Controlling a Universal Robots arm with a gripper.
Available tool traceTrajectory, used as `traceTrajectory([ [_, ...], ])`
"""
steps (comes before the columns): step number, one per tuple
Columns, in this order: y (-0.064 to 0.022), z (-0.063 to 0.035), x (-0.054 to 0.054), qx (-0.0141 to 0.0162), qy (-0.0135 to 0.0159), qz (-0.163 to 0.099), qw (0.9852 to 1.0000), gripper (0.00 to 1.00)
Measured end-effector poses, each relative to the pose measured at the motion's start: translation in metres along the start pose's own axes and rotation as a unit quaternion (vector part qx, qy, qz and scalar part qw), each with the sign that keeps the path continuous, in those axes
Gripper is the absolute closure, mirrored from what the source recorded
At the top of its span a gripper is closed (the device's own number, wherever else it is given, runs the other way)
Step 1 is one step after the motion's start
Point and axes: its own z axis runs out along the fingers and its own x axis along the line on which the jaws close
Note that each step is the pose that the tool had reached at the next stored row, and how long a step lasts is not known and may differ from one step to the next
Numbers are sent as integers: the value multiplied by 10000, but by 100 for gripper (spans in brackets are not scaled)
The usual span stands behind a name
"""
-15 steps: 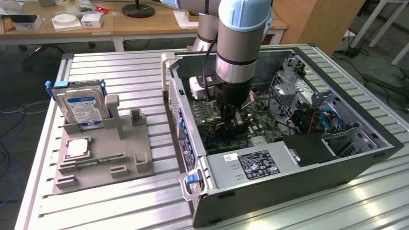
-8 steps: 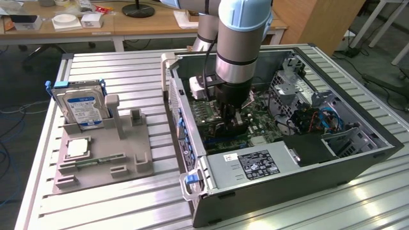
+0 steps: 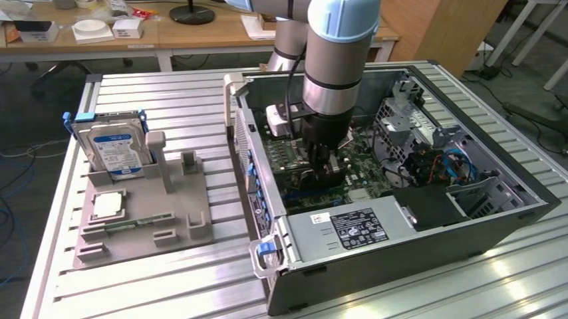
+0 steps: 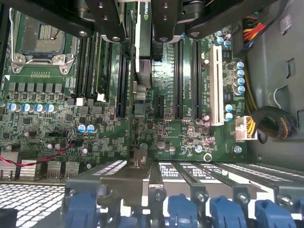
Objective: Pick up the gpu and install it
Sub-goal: 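Insert the gpu into the slot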
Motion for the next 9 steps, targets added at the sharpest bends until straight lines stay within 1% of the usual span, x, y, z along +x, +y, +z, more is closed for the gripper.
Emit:
traceTrajectory([
  [9, 1, 0, -6, 4, 0, -1, 10000, 74],
])
